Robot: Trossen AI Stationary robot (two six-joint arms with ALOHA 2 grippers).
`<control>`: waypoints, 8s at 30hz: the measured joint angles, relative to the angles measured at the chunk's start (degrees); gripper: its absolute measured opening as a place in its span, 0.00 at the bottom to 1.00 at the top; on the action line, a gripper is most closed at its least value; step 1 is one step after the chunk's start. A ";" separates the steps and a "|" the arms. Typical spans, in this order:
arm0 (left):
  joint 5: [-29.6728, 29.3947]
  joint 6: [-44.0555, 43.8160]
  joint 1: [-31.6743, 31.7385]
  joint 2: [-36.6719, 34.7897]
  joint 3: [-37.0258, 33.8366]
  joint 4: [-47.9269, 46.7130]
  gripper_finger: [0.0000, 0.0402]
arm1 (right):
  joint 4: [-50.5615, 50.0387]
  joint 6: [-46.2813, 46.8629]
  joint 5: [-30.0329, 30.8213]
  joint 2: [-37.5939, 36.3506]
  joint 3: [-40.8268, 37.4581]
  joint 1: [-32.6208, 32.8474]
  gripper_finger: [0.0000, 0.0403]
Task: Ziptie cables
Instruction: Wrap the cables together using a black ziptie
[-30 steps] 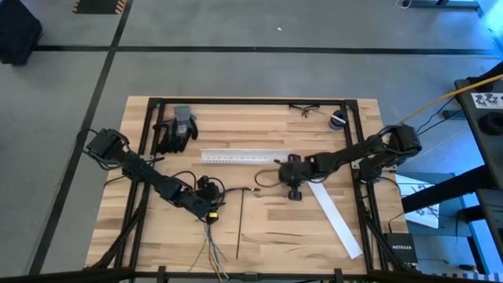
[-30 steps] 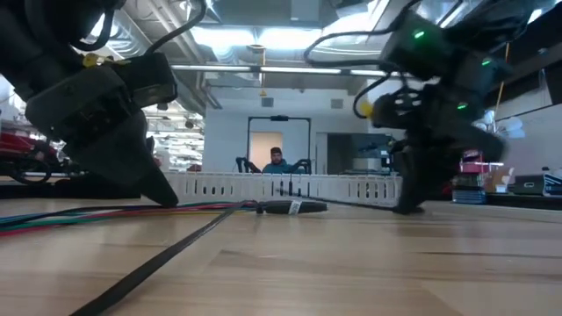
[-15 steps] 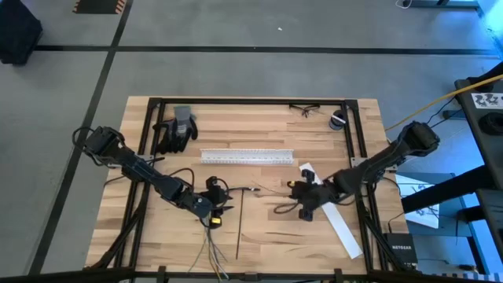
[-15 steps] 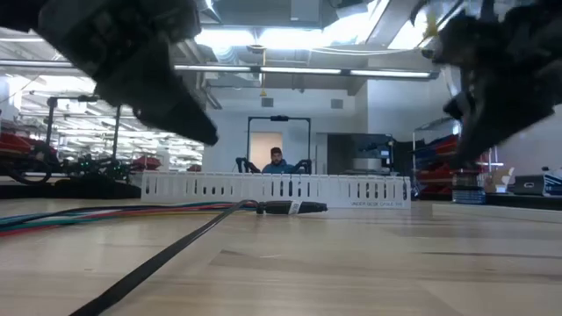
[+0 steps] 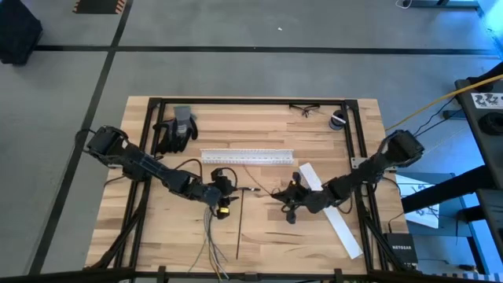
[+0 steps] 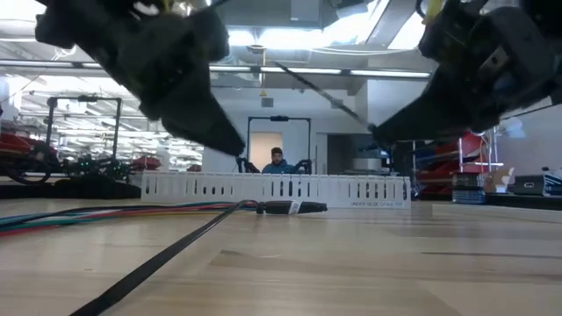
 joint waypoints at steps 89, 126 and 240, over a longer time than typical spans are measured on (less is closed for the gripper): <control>21.27 23.07 13.80 11.15 8.26 -12.37 0.19 | 25.85 -18.51 -22.92 32.81 14.51 -16.74 0.00; 15.87 23.62 3.96 8.50 8.00 -6.11 0.00 | 18.97 -29.35 -35.70 32.81 21.19 -12.83 0.35; 12.35 22.15 2.45 8.61 8.07 -1.40 0.00 | -41.16 -33.46 -25.33 23.80 43.55 -11.47 0.36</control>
